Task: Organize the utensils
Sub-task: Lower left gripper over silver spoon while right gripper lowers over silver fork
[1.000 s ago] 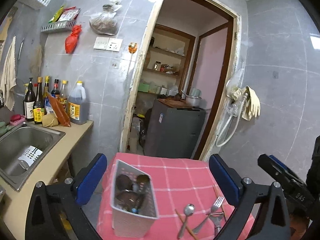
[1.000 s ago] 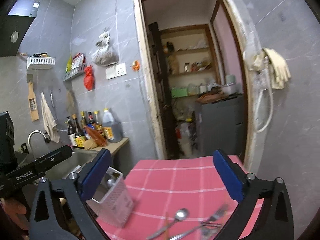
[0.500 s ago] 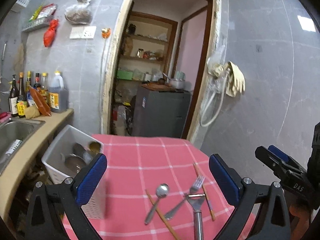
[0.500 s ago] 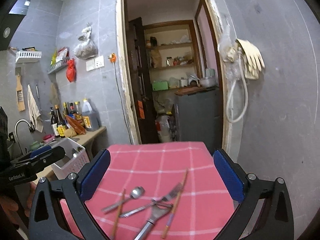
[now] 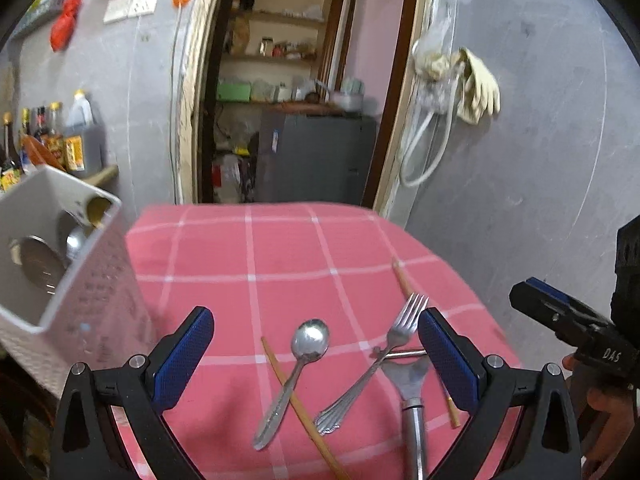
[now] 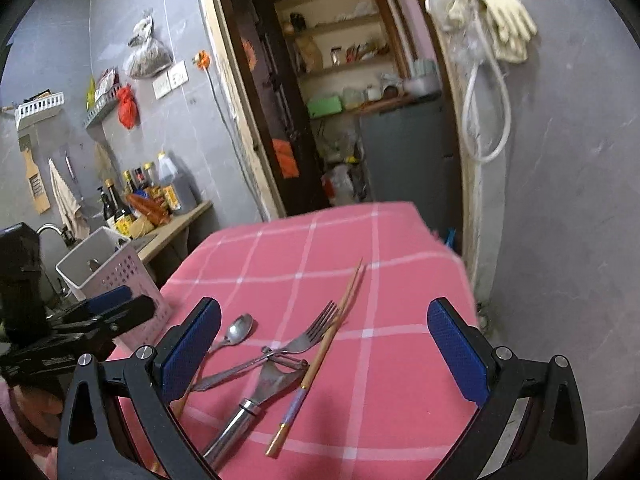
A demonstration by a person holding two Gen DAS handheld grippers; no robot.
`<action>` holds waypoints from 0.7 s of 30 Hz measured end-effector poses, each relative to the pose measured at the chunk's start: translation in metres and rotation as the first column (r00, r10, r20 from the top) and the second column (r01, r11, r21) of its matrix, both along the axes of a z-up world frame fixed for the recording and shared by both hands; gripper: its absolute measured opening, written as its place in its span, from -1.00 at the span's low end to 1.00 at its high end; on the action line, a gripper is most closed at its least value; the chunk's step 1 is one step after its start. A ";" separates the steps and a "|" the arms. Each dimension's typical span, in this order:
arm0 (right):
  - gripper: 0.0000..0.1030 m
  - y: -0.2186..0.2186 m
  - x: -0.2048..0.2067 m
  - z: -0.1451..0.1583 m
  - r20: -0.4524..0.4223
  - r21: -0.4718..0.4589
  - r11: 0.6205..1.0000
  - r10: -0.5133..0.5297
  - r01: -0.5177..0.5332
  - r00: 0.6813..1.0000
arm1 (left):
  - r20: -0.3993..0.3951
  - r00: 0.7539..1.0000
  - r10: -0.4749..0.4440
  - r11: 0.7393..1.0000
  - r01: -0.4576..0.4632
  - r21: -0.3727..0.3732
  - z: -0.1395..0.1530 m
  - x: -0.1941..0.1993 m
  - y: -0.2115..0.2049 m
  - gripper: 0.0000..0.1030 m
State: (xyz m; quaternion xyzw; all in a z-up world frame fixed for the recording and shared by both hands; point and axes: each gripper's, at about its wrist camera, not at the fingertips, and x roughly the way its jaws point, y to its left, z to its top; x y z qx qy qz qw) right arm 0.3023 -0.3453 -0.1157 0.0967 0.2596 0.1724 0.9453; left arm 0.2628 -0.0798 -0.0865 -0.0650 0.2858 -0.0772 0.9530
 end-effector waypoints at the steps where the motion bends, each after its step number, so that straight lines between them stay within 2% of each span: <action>1: 0.96 0.002 0.003 -0.004 -0.007 -0.001 1.000 0.008 -0.008 1.000 | -0.009 1.000 -0.002 1.000 0.002 0.002 -0.004 0.005 0.000 0.99; 3: 0.90 0.005 0.013 -0.014 -0.028 -0.002 0.999 0.033 -0.033 0.999 | -0.041 0.999 -0.012 1.000 0.012 -0.001 -0.014 0.015 0.000 0.99; 7: 0.51 0.012 0.024 -0.027 -0.051 -0.006 0.998 0.063 -0.063 0.997 | -0.079 0.997 -0.020 1.000 0.019 -0.011 -0.031 0.030 0.004 0.99; 12: 0.18 0.019 0.038 -0.040 -0.088 0.008 0.995 0.101 -0.101 0.991 | -0.125 0.992 -0.035 0.999 0.030 -0.043 -0.043 0.046 0.006 0.95; 16: -0.15 0.027 0.051 -0.045 -0.106 0.008 0.991 0.131 -0.131 0.986 | -0.154 0.985 -0.078 0.995 0.067 -0.079 -0.050 0.062 0.009 0.65; 21: -0.35 0.038 0.072 -0.052 -0.143 0.012 0.986 0.164 -0.164 0.976 | -0.214 0.967 -0.139 0.985 0.113 -0.129 -0.060 0.084 0.011 0.33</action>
